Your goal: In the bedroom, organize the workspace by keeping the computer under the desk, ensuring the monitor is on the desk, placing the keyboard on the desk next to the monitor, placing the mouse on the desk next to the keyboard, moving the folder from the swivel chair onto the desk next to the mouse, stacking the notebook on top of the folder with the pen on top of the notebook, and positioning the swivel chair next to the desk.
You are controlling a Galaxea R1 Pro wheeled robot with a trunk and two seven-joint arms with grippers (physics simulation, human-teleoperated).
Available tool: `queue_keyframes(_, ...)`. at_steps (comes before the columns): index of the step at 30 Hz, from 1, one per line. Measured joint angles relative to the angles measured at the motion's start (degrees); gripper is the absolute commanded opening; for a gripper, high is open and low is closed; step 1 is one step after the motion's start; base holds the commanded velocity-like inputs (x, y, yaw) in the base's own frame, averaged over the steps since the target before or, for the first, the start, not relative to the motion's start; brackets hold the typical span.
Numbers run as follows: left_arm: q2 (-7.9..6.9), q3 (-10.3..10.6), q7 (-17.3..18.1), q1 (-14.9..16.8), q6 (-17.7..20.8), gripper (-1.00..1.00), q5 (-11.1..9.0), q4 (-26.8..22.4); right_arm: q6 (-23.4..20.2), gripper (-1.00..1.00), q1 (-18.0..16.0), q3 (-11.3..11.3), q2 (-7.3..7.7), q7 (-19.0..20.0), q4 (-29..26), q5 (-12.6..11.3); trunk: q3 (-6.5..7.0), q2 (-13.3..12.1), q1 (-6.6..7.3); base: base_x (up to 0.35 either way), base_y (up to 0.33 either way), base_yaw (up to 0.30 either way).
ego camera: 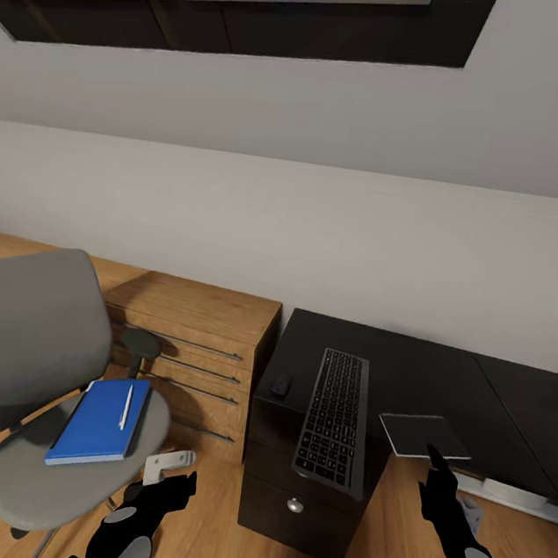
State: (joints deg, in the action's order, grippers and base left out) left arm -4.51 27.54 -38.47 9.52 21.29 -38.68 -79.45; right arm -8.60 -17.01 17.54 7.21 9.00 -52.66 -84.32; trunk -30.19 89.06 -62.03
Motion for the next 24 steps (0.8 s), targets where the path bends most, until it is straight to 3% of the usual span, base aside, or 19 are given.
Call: queue_keyframes(24, 0.02, 0.0, -0.01, 0.0, 0.0, 1.0, -0.03, 0.14, 0.01, 1.0, 0.0, -0.01, -0.05, 0.0, 0.13, 0.0, 0.0, 0.0, -0.01, -0.008, 0.0, 0.0)
